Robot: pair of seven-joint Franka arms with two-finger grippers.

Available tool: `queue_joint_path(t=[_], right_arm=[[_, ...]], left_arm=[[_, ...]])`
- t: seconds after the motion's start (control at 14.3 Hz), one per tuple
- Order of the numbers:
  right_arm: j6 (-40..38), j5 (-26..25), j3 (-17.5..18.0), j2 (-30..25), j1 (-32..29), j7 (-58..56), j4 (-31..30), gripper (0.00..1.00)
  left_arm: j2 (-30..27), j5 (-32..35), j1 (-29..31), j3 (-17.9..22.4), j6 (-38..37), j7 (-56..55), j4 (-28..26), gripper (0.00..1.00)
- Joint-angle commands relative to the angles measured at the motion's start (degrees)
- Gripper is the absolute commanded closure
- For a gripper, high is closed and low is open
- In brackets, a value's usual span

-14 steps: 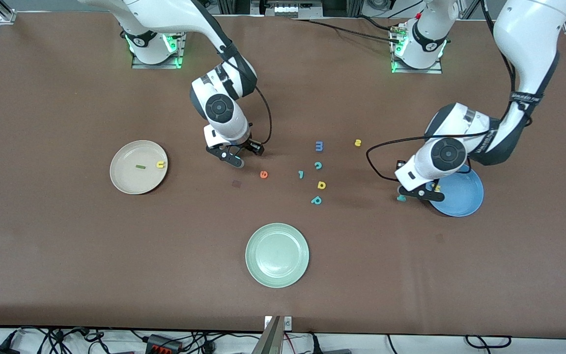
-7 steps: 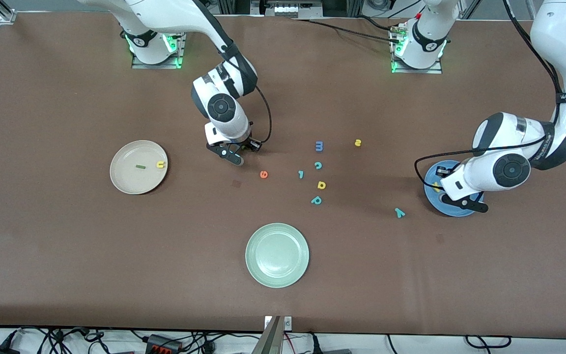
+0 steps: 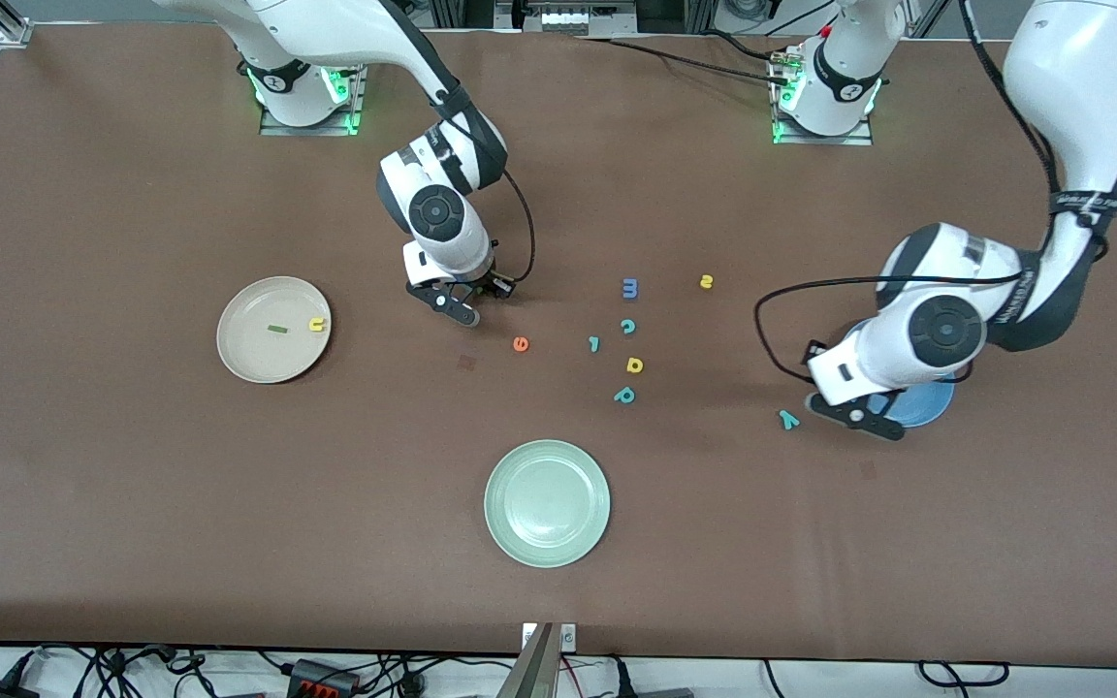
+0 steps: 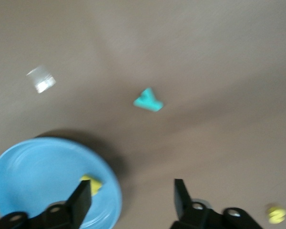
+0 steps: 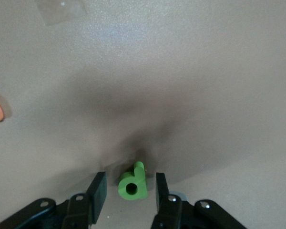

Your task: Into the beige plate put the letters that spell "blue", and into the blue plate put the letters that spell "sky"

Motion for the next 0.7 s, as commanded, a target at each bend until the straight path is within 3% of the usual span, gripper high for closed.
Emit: queue_joint_path(t=[0.0,0.28,0.42,0.63], right_arm=[[0.6,0.9,-0.3,-0.1,0.4,0.7,-0.6,0.52],[0.5,0.9,-0.3,0.1,0.4,0.6,-0.7,0.63],[0.5,0.9,-0.3,0.2,0.5,0.7,-0.7,0.66],[0.5,0.9,-0.3,0.4,0.6,0.6,-0.7,0.73]], left_arm=[[5.8,0.9,-1.8,0.5,4.0,-10.2,3.9,0.00],[11.0,3.6,-3.1,5.2,12.9,-13.8,4.6,0.00],[11.3,7.8,-3.2,5.7,13.1,-13.7,4.4,0.00],[12.8,7.7,-4.8,5.6,13.5,-14.1,4.3,0.00]])
